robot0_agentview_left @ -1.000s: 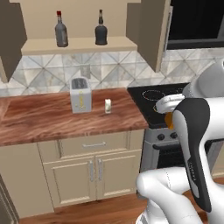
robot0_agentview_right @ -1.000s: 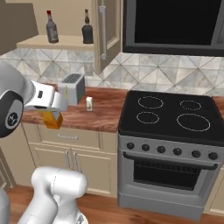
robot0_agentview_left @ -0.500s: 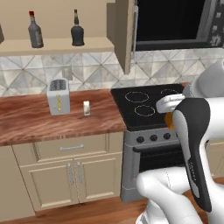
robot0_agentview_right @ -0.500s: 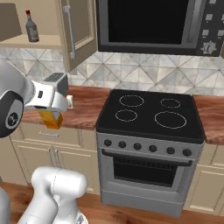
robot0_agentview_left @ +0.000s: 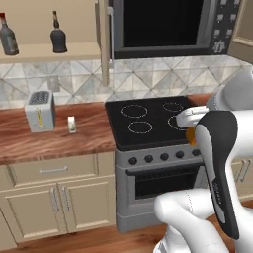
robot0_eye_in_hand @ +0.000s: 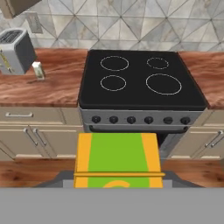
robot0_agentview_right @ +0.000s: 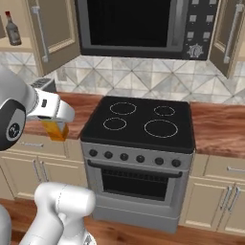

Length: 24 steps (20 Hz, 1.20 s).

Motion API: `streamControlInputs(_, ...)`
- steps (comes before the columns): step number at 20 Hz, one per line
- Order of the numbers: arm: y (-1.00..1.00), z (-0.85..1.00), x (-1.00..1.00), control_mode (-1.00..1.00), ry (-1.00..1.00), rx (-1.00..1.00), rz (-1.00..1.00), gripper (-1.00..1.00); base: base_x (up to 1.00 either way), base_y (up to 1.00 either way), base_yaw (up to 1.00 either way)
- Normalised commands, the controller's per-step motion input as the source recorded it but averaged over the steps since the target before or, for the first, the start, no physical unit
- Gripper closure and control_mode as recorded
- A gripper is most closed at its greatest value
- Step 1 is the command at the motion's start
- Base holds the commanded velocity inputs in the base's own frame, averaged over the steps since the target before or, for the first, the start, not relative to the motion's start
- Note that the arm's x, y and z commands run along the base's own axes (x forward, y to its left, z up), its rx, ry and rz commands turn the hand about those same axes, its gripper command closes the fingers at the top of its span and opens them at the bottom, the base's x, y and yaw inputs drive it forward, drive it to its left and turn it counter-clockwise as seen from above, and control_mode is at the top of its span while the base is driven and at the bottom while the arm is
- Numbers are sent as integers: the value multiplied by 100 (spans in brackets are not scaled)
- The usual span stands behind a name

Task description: Sort all alcoholic drinks to one cabinet, and non-alcoholic drinks to the other.

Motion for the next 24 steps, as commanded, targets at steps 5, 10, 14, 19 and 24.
streamControlInputs(5,0,0,0,100,0,0,0,100,-1,-62,0)
streamControlInputs(10,0,0,0,100,0,0,0,100,0,-62,0)
streamControlInputs(14,0,0,0,100,0,0,0,100,0,-62,0)
streamControlInputs(19,0,0,0,100,0,0,0,100,0,-61,0)
streamControlInputs(24,0,0,0,100,0,0,0,100,0,-59,0)
